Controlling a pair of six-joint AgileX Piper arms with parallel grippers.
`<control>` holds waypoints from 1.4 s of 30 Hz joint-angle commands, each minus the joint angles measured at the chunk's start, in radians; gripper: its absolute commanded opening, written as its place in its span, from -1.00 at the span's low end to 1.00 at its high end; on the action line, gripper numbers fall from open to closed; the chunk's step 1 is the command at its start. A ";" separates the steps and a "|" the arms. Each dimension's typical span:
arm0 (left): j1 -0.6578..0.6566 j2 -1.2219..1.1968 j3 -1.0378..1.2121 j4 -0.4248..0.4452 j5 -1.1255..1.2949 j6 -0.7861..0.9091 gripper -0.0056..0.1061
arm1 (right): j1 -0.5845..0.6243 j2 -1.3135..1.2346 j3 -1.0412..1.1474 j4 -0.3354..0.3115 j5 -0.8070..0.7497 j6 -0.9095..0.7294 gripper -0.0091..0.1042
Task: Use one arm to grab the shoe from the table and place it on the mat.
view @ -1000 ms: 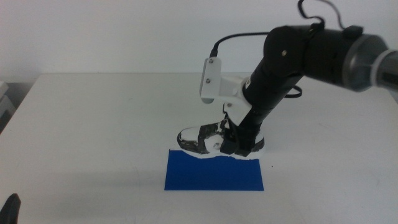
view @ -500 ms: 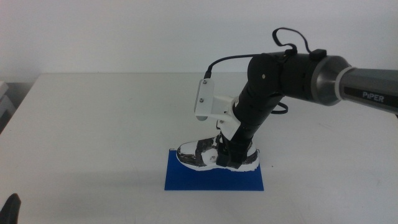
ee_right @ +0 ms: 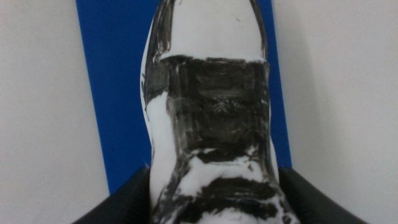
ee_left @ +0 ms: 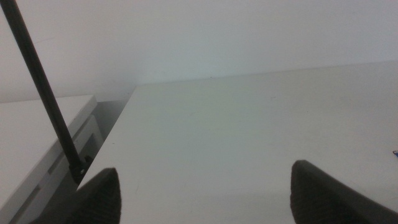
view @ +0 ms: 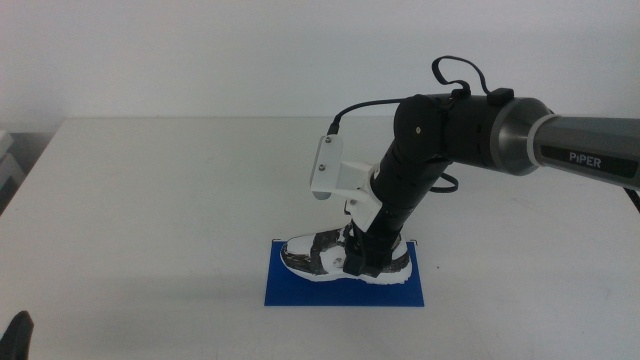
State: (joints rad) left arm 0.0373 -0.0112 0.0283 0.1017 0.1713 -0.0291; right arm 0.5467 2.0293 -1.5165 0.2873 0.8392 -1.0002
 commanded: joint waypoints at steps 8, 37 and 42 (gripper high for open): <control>-0.007 -0.025 0.003 -0.010 -0.078 -0.003 0.77 | 0.004 -0.061 -0.022 0.048 -0.021 0.002 -0.65; -0.007 -0.025 0.003 -0.010 -0.078 -0.003 0.77 | -0.058 -0.319 -0.022 0.090 0.018 0.144 0.22; -0.007 -0.025 0.003 -0.010 -0.078 -0.003 0.77 | -0.077 -0.478 -0.022 0.044 0.043 0.220 0.22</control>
State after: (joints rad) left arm 0.0373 -0.0112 0.0283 0.1017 0.1713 -0.0291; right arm 0.4816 1.6470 -1.5155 0.3388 0.9004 -0.8073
